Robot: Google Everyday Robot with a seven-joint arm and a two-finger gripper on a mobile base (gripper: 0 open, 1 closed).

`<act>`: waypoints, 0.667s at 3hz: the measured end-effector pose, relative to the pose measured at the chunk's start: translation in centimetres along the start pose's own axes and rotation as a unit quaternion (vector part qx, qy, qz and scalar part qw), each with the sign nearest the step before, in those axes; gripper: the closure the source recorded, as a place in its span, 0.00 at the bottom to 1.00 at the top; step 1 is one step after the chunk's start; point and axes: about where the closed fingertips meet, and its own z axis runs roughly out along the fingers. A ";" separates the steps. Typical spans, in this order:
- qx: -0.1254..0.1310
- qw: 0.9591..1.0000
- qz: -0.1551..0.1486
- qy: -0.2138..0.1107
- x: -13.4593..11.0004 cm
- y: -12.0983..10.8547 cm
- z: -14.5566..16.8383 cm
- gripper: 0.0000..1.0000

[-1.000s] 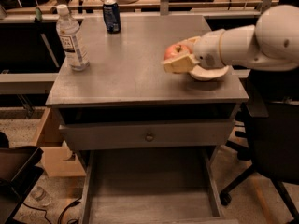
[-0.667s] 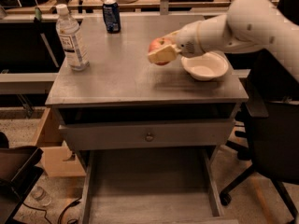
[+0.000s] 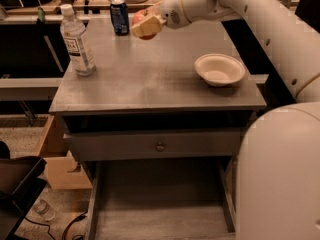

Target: Pick apple from middle drawer and place on counter

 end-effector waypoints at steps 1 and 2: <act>0.012 1.000 -0.011 -0.014 -2.0 -2.1 0.9 1.00; 0.027 0.999 -0.016 -0.005 -1.1 -4.2 1.6 1.00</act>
Offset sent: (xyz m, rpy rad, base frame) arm 0.0770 -0.0135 0.0050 -0.0335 -0.0789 -0.0776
